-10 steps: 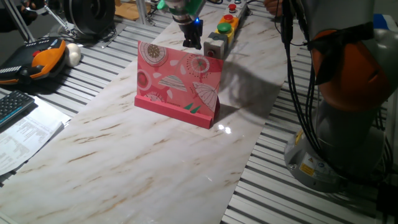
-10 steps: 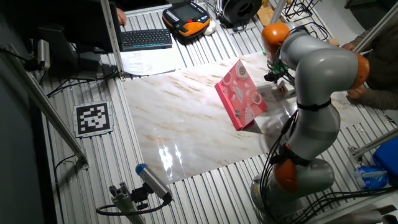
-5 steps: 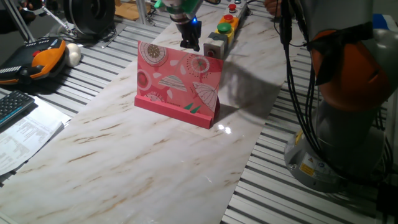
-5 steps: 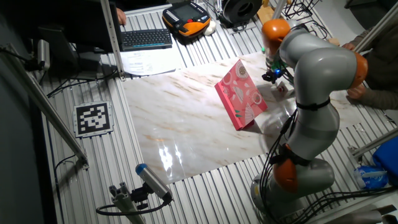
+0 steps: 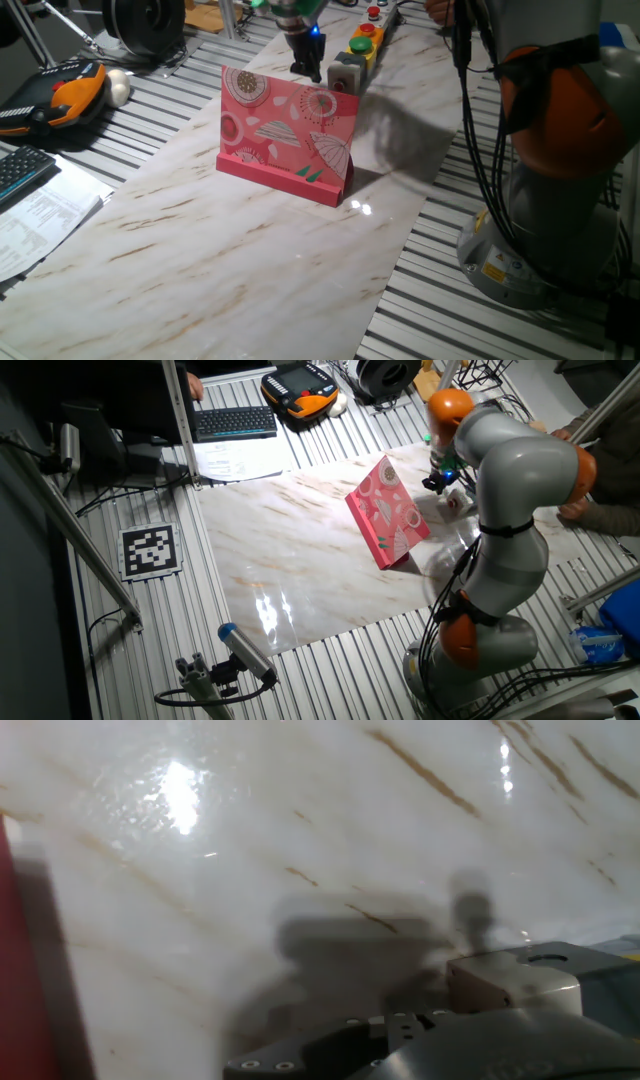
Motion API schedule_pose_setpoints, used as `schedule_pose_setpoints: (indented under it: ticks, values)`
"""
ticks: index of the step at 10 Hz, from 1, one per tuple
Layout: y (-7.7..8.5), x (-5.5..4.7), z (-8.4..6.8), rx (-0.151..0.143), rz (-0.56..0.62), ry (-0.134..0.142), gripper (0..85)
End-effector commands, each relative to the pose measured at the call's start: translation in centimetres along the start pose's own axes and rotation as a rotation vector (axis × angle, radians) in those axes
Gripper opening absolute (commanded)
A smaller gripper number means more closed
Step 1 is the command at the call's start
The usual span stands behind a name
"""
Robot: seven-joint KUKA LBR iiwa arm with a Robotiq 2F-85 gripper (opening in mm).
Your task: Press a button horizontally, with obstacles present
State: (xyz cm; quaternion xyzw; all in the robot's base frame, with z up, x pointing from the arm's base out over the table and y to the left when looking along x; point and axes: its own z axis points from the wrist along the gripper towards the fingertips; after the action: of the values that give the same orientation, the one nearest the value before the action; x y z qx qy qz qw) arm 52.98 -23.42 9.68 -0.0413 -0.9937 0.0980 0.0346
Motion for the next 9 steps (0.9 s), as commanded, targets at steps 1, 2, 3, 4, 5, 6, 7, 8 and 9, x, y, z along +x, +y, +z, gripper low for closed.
schedule_pose_setpoints:
  ticks: [1,2,3,4,5,6,7,8,9]
  values:
    - [0.3,0.3,0.0,0.03,0.006,-0.01,0.0]
    - [0.8,1.7,0.6,0.082,0.002,-0.03,0.0]
    - [1.0,2.6,1.4,0.086,0.0,-0.038,0.0]
    - [1.0,3.2,1.9,0.101,-0.016,-0.042,0.0]
    - [0.6,3.4,2.2,0.106,-0.029,-0.043,0.0]
    - [-0.2,3.7,2.6,0.114,-0.044,-0.039,0.0]
    - [-0.9,3.9,3.0,0.12,-0.056,-0.045,0.0]
    - [-1.1,3.8,3.3,0.126,-0.059,-0.047,0.0]
    - [-1.3,3.8,3.4,0.142,-0.059,-0.044,0.0]
